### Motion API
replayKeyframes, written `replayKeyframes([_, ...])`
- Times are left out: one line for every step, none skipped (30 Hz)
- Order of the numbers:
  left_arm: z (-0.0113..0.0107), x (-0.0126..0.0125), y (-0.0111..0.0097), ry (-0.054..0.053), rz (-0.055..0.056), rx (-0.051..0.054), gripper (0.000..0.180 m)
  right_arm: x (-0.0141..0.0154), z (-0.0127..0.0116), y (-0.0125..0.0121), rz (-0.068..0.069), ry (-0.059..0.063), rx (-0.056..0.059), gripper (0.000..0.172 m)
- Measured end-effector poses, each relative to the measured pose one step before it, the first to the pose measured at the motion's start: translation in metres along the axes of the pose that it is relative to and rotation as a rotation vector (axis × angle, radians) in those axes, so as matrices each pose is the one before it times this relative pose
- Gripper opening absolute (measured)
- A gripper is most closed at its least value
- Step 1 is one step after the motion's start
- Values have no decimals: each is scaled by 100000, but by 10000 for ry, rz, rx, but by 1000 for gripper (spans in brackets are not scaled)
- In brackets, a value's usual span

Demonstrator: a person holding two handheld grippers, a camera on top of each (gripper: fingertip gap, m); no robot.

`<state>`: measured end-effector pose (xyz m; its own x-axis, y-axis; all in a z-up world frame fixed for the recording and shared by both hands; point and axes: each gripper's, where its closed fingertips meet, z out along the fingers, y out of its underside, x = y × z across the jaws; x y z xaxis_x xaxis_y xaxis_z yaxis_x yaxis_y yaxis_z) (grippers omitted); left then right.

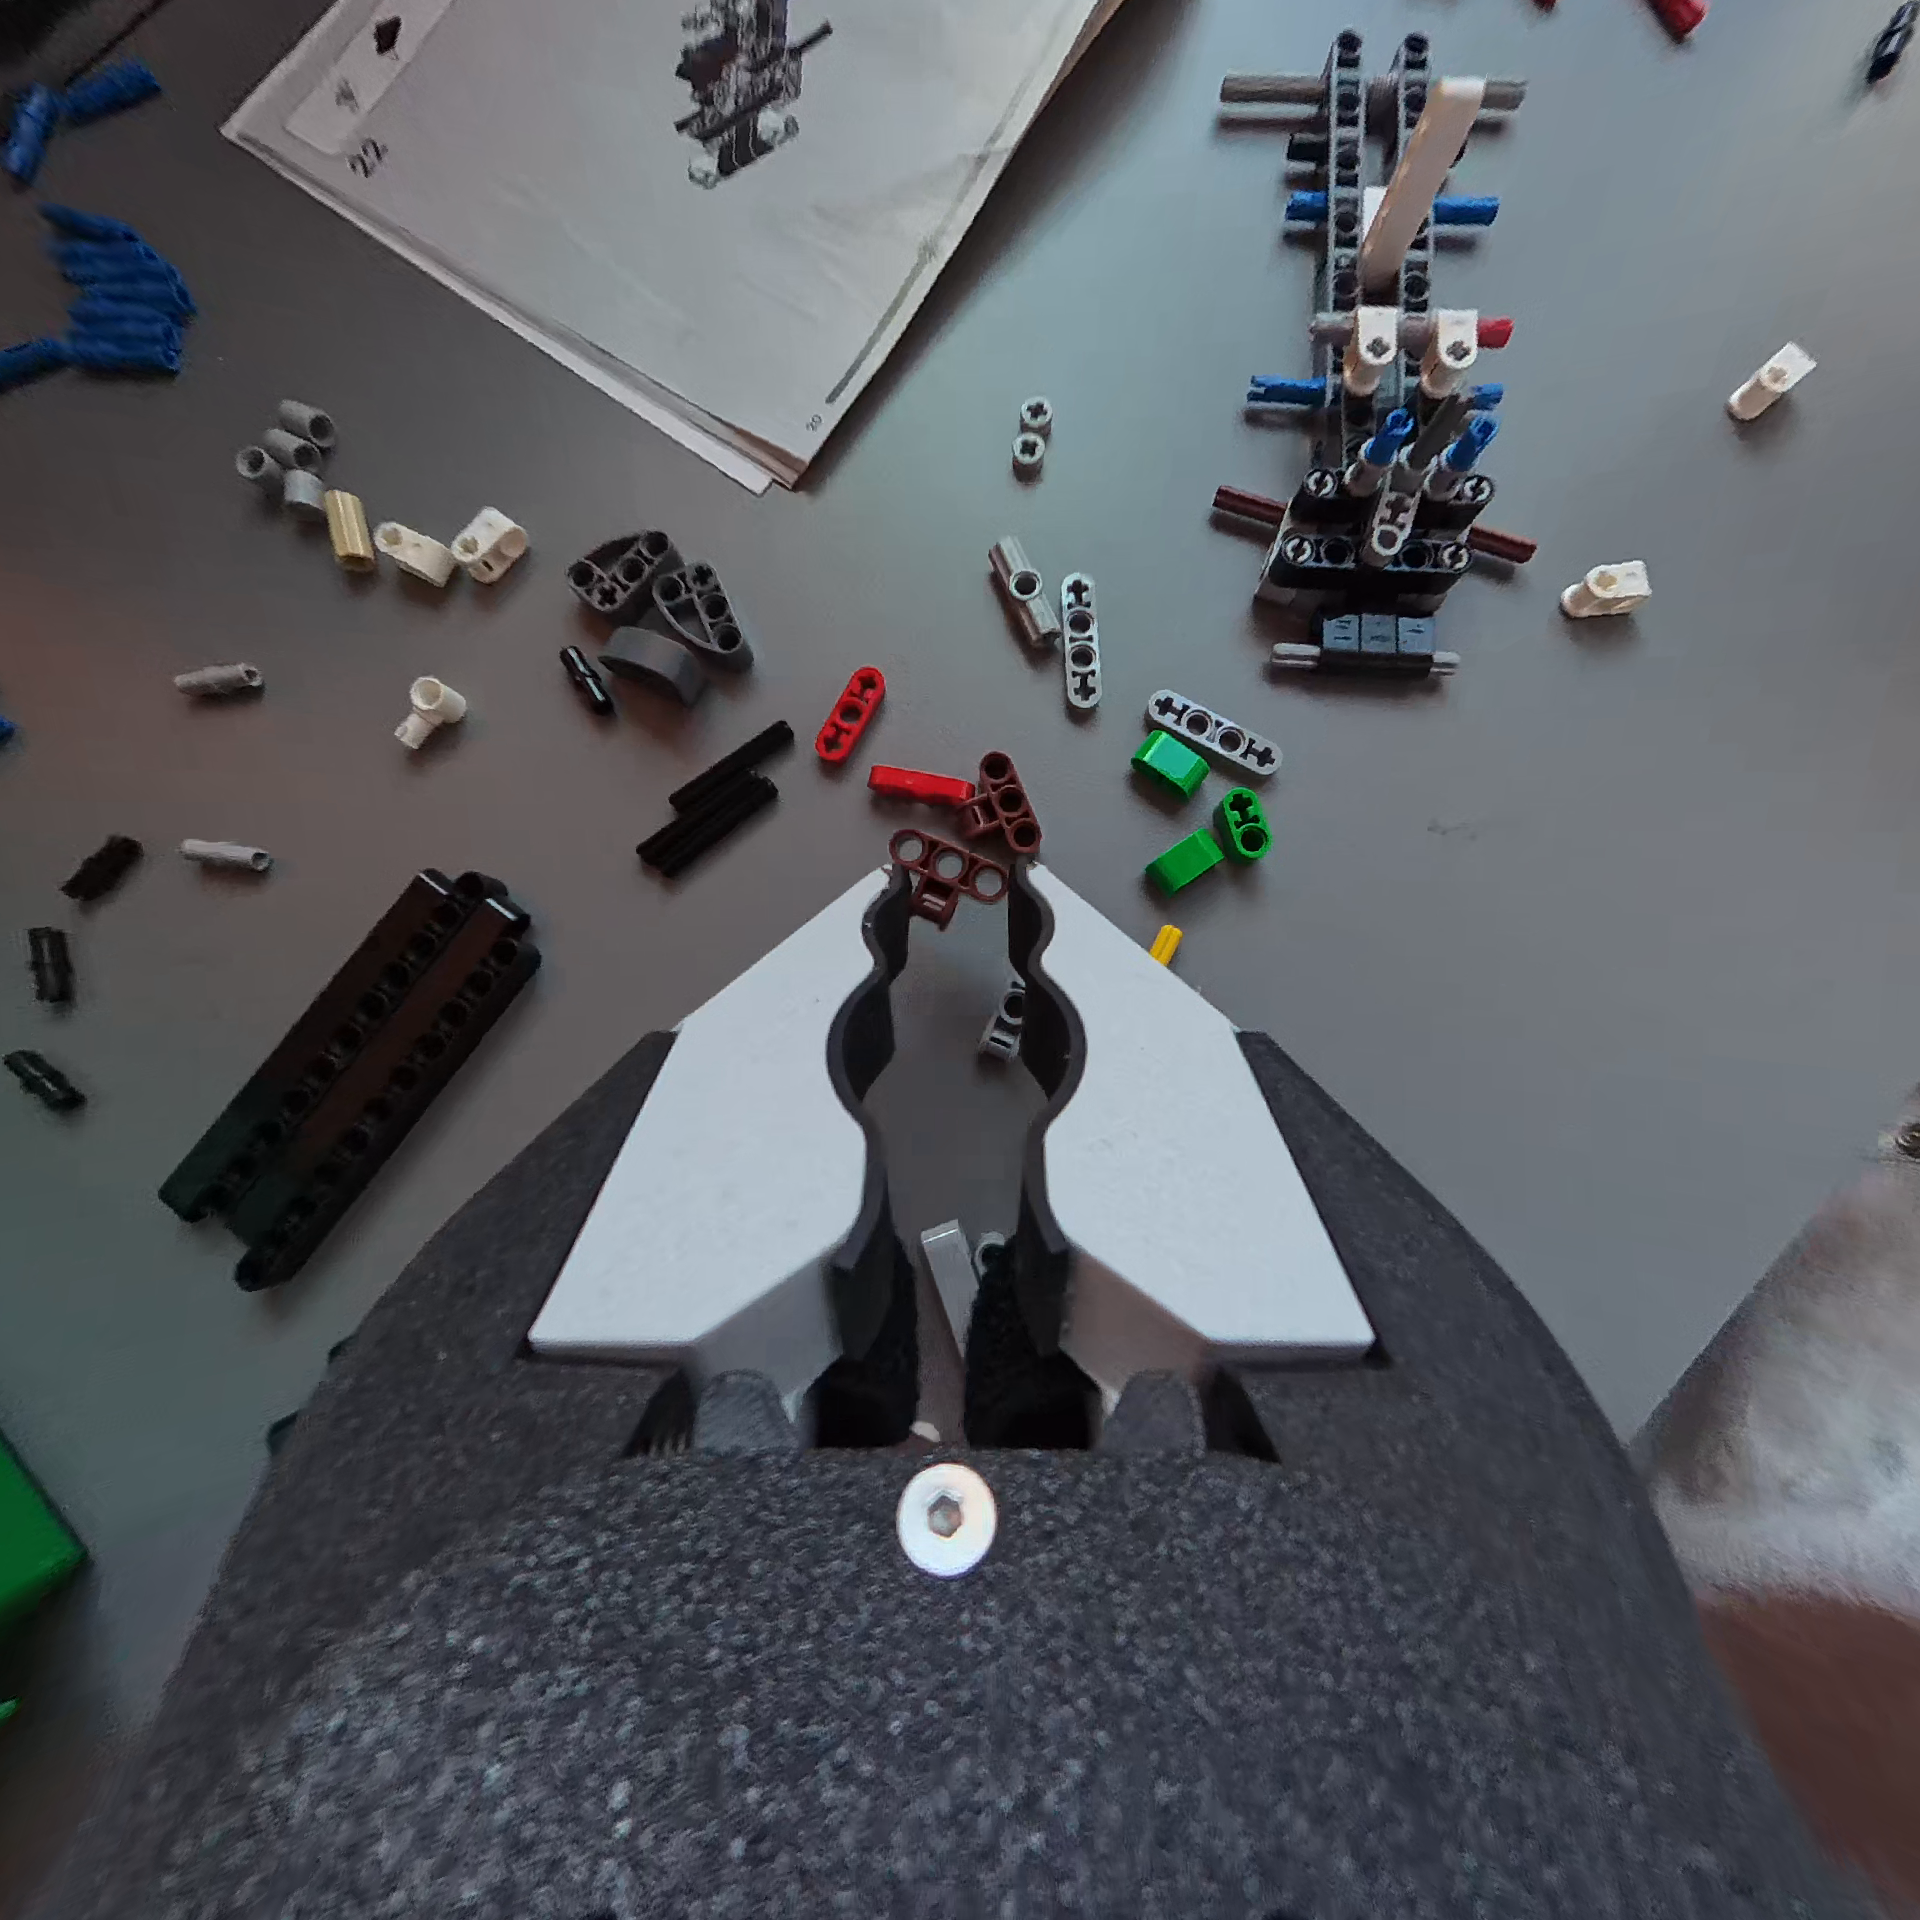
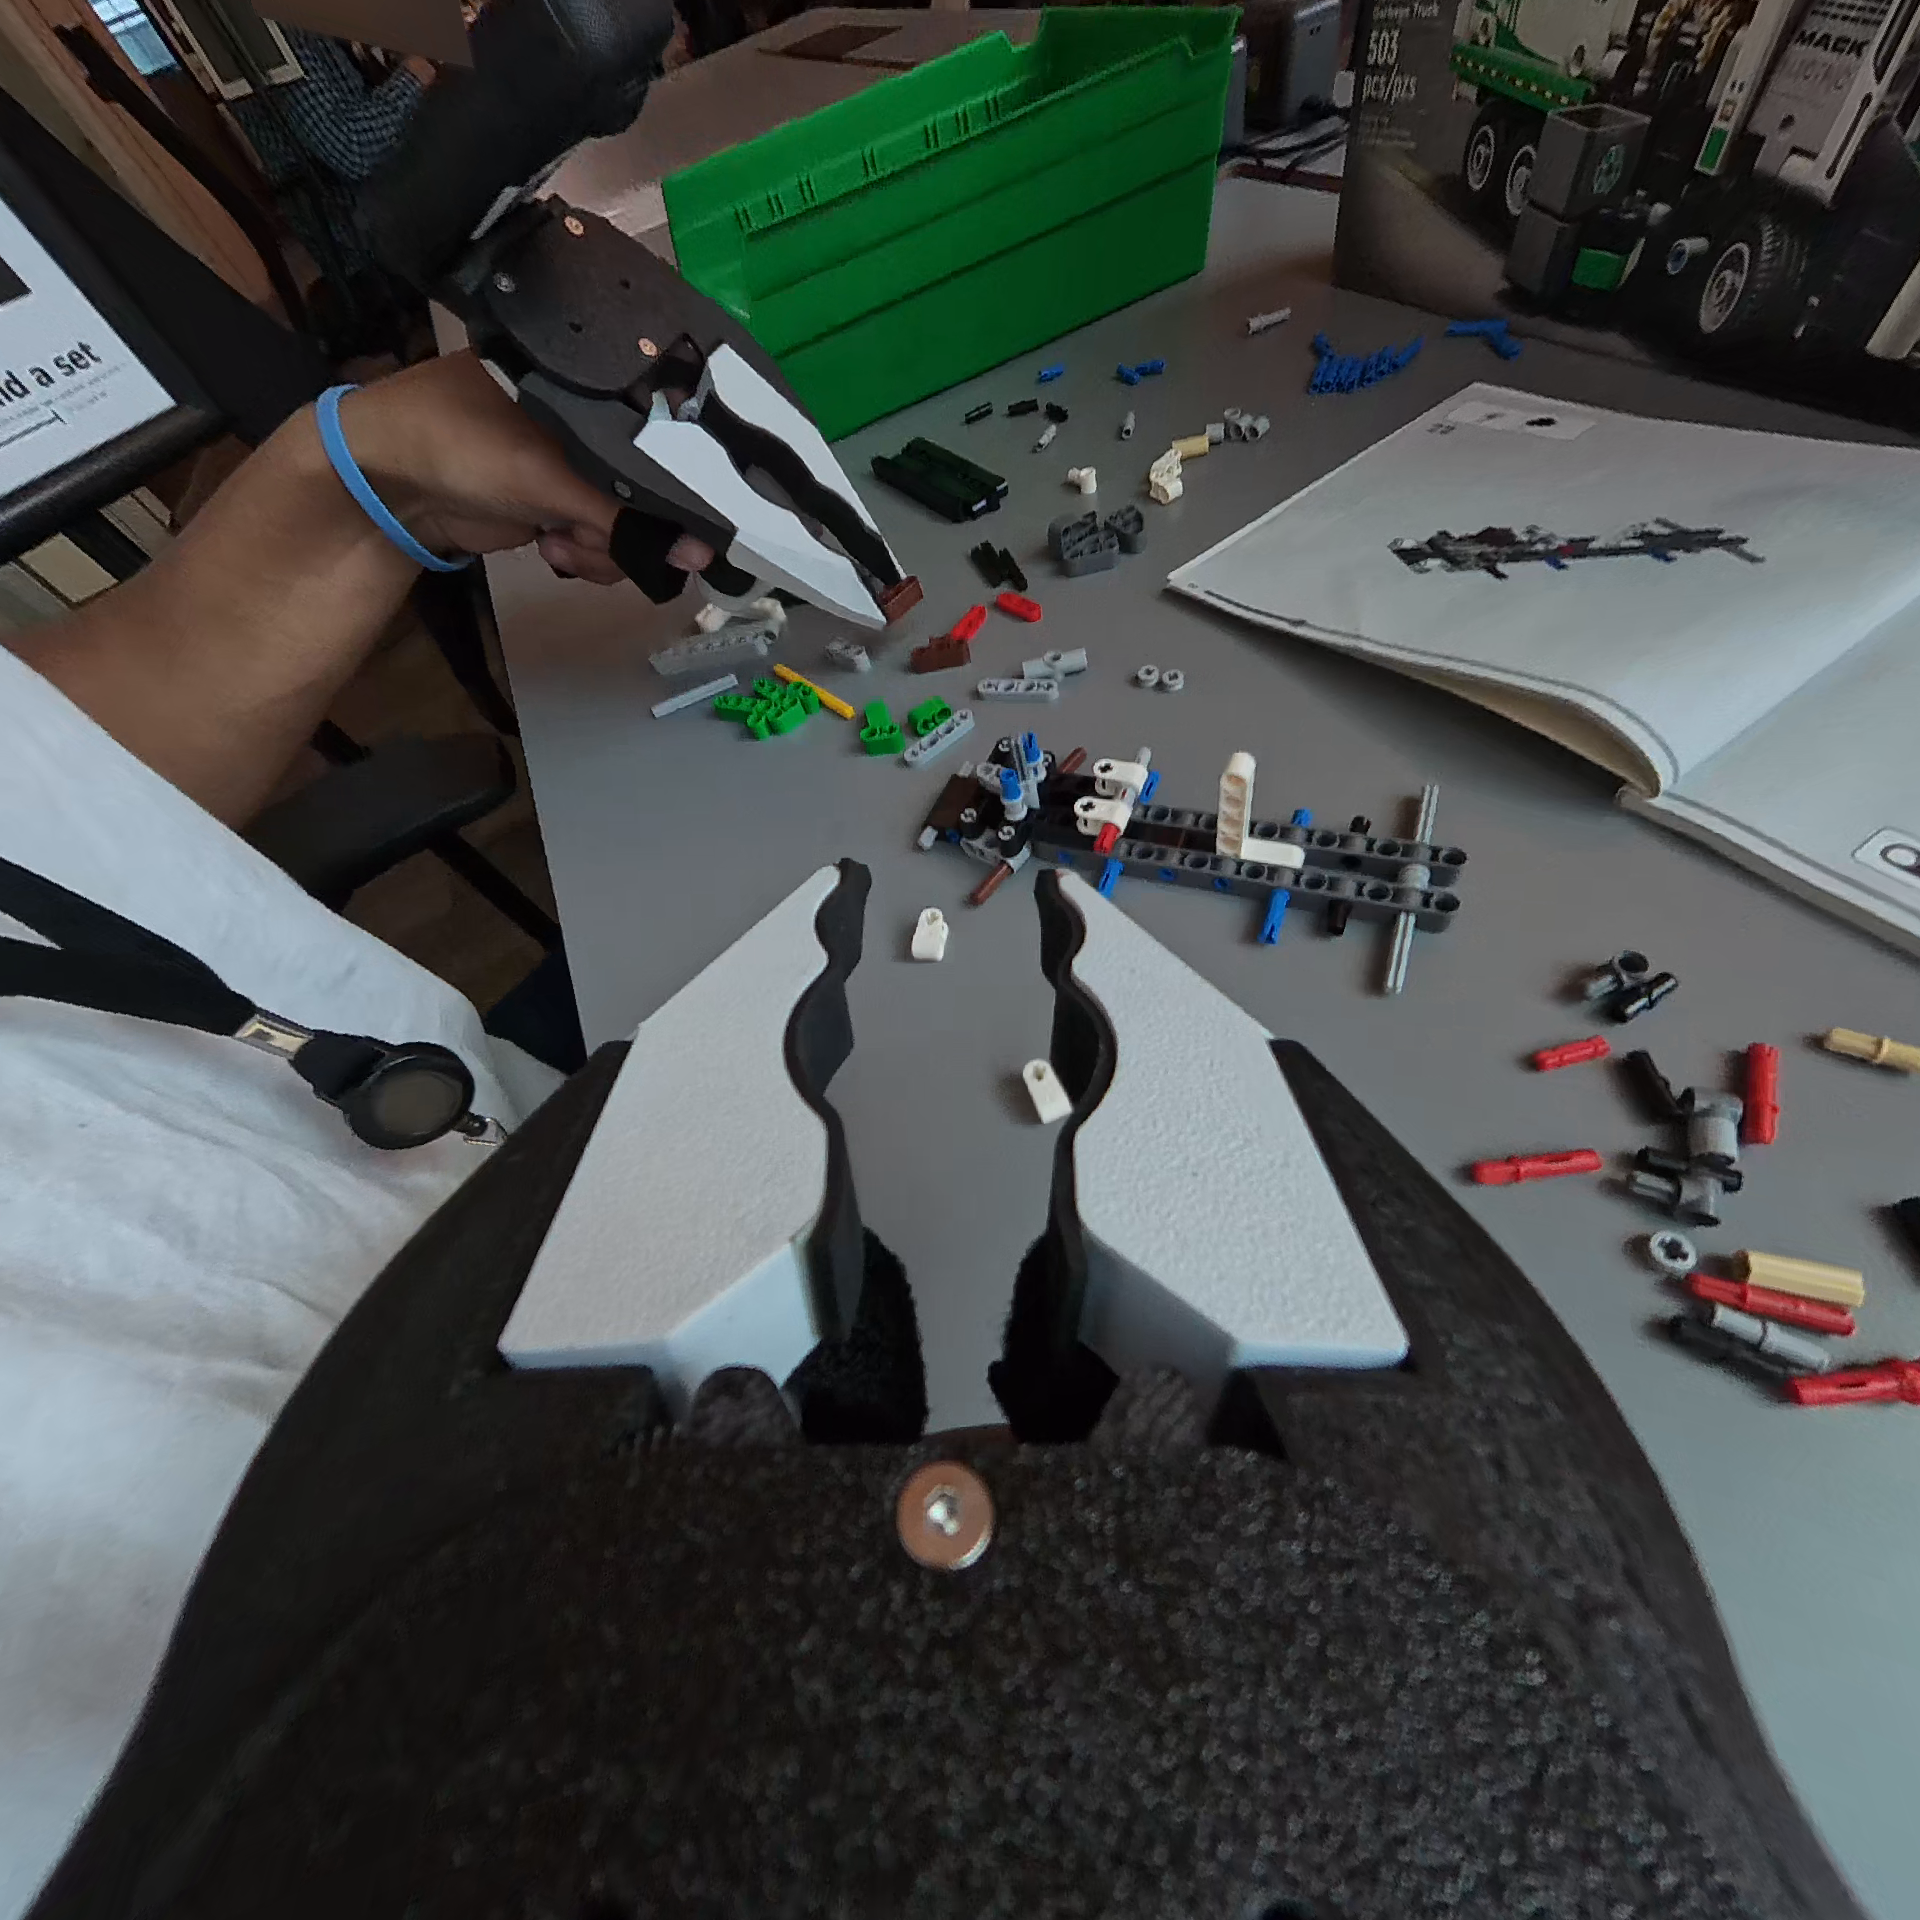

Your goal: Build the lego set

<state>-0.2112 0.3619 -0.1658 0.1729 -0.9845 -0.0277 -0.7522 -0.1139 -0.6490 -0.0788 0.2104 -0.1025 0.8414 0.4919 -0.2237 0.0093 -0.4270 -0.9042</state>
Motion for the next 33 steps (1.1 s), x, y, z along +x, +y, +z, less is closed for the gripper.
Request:
replayKeyframes([-495, -142, -520, 44, 91, 249, 17, -4, 146, -543, -17, -124, 81, 33])
replayKeyframes([-471, -151, -656, 45, 112, 305, 17, 106, 222, -343, 74, -82, -9, 33])
replayKeyframes([-409, -20, -826, 105, 165, 406, 17, 278, 325, -60, 273, -53, -182, 30])
replayKeyframes([-314, 158, -935, 200, 173, 472, 17, 75, 438, 38, 309, -252, -241, 30])
replayKeyframes([-204, 407, -1011, 350, 157, 500, 17, -38, 464, -92, 211, -332, -135, 30])
replayKeyframes([-75, 631, -1064, 486, 157, 538, 17, 175, 453, -316, 89, -147, 44, 29])
replayKeyframes([79, 676, -1014, 516, 163, 514, 17, 280, 436, -435, 23, -49, 101, 29])
replayKeyframes([230, 515, -839, 431, 178, 389, 17, 233, 439, -445, 24, -78, 62, 29])
replayKeyframes([367, 203, -578, 283, 219, 212, 17, 204, 422, -500, 7, -89, 56, 30])
replayKeyframes([467, -42, -307, 170, 288, 34, 17, 276, 395, -559, 1, -55, 74, 32])
replayKeyframes([496, -175, -130, 118, 368, -100, 17, 271, 393, -515, 13, -95, 38, 33])
replayKeyframes([476, -255, -86, 85, 431, -141, 17, 431, 412, -505, 44, -46, 11, 37])
replayKeyframes([425, -243, -191, 97, 445, -82, 17, 542, 428, -438, 62, -7, -61, 42])
replayKeyframes([377, -182, -361, 147, 398, 29, 17, 538, 420, -412, 28, -28, -101, 45])
replayKeyframes([379, -138, -503, 188, 337, 113, 17, 507, 422, -403, 7, -54, -114, 46])
replayKeyframes([382, -28, -555, 238, 309, 155, 17, 428, 422, -367, -19, -108, -146, 47])
replayKeyframes([426, 32, -530, 234, 341, 142, 17, 309, 431, -388, -25, -181, -131, 47])
replayKeyframes([441, 22, -426, 156, 435, 91, 17, 203, 420, -346, -3, -239, -148, 46])
replayKeyframes([461, 48, -279, 85, 529, 31, 17, 136, 407, -283, -20, -262, -147, 46])
replayKeyframes([460, 56, -150, 25, 567, -36, 17, 104, 369, -266, -2, -267, -95, 45])
replayKeyframes([421, 33, -82, -46, 555, -53, 17, 133, 337, -159, 32, -236, -113, 43])
replayKeyframes([373, -33, -65, -106, 499, -28, 17, 203, 312, -31, 24, -176, -130, 42])
replayKeyframes([318, -90, -46, -150, 400, 8, 17, 241, 301, 108, -12, -103, -149, 41])
replayKeyframes([250, -116, 7, -139, 280, 16, 17, 236, 276, 205, -26, -78, -153, 38])
replayKeyframes([216, -25, 96, -56, 158, -15, 17, 140, 257, 273, -11, -107, -145, 35])
replayKeyframes([175, 32, 106, -6, 70, -19, 17, 27, 198, 245, 20, -131, -88, 34])
replayKeyframes([108, 14, 58, -18, 51, 14, 17, 19, 151, 145, 41, -95, 4, 33])
replayKeyframes([79, 81, 73, 15, 66, 11, 17, -28, 75, 42, 62, -85, 77, 32])
replayKeyframes([48, 47, 78, -6, 84, -22, 17, -71, 14, 18, 57, -84, 81, 26])
replayKeyframes([24, -101, 35, -116, 100, -19, 17, -97, 0, 0, 35, -67, 81, 22])
replayKeyframes([4, -121, 25, -119, 81, -18, 17, -111, 8, -121, 40, -67, 124, 18])
replayKeyframes([8, -70, 72, -78, 90, -58, 17, -214, 42, -58, 16, -124, 74, 12])
replayKeyframes([6, -109, 119, -106, 136, -75, 17, -78, 78, 6, 7, -31, 37, 9])
